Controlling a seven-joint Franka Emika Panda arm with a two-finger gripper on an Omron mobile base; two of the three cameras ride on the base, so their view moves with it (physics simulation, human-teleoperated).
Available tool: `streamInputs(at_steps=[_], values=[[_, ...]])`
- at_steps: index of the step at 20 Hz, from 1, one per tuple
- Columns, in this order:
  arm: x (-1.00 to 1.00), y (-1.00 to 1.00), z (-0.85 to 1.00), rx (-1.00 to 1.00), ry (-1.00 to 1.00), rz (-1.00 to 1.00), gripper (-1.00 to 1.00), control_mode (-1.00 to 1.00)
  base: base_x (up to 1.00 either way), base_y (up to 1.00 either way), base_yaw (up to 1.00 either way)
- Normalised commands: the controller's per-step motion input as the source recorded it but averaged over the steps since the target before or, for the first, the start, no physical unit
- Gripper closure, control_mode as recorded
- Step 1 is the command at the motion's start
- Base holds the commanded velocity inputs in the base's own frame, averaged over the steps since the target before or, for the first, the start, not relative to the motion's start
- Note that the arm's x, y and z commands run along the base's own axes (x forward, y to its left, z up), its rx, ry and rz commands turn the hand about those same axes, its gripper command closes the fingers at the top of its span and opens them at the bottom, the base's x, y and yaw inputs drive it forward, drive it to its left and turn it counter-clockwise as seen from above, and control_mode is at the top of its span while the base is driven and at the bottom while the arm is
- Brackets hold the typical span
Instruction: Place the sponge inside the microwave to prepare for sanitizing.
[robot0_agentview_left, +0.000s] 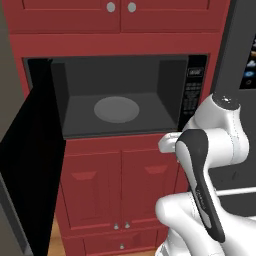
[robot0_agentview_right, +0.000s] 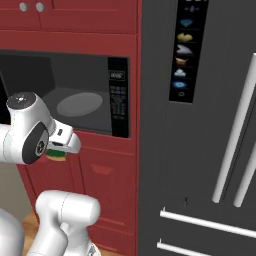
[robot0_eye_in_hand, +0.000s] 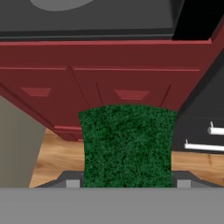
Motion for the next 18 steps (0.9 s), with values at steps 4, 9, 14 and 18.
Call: streamInputs(at_steps=[4, 9, 14, 18], values=[[0.00, 0.00, 0.00, 0.00, 0.00, 0.00, 1.00, 1.00, 0.37, 0.00, 0.01], [0.00, 0.00, 0.00, 0.00, 0.00, 0.00, 1.00, 1.00, 0.12, 0.00, 0.00], [0.00, 0.00, 0.00, 0.00, 0.00, 0.00, 1.00, 1.00, 0.05, 0.00, 0.00], [0.00, 0.00, 0.00, 0.00, 0.00, 0.00, 1.00, 1.00, 0.03, 0.00, 0.00]])
